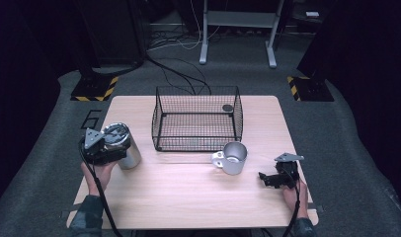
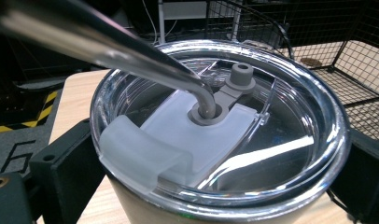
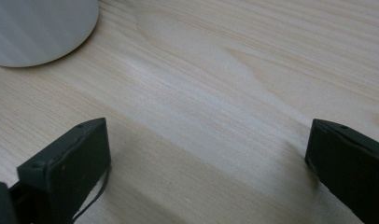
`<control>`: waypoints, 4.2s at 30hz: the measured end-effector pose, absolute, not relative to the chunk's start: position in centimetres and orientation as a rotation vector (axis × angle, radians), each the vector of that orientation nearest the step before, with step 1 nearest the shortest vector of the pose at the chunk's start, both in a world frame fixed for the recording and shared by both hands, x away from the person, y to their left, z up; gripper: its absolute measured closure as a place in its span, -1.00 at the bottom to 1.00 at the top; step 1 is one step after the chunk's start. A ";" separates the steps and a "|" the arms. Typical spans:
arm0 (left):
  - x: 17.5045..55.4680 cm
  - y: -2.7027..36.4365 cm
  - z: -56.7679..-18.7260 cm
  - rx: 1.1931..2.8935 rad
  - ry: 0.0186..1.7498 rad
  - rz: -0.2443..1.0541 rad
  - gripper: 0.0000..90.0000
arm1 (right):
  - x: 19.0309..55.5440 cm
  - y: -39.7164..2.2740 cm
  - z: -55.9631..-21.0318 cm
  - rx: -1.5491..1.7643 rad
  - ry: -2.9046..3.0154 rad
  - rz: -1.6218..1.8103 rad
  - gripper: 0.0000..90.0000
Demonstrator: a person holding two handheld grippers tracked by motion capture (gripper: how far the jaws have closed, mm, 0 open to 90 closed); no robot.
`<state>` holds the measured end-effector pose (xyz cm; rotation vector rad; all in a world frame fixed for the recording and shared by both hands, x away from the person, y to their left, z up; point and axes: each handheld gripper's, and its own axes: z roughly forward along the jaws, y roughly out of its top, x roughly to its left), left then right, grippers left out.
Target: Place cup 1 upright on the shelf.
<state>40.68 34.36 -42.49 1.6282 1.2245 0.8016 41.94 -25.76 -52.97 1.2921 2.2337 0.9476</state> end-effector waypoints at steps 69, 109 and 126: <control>37.3 28.4 -39.1 1.817 0.915 0.645 -0.92 | 41.9 -25.7 -53.0 1.291 2.235 0.950 -1.00; 39.0 24.0 -35.9 1.858 0.743 0.528 -0.92 | 41.9 -25.7 -53.0 1.285 2.241 0.950 -1.00; 40.0 23.2 -33.8 1.870 0.698 0.491 -0.92 | 41.9 -25.7 -52.9 1.284 2.249 0.945 -1.00</control>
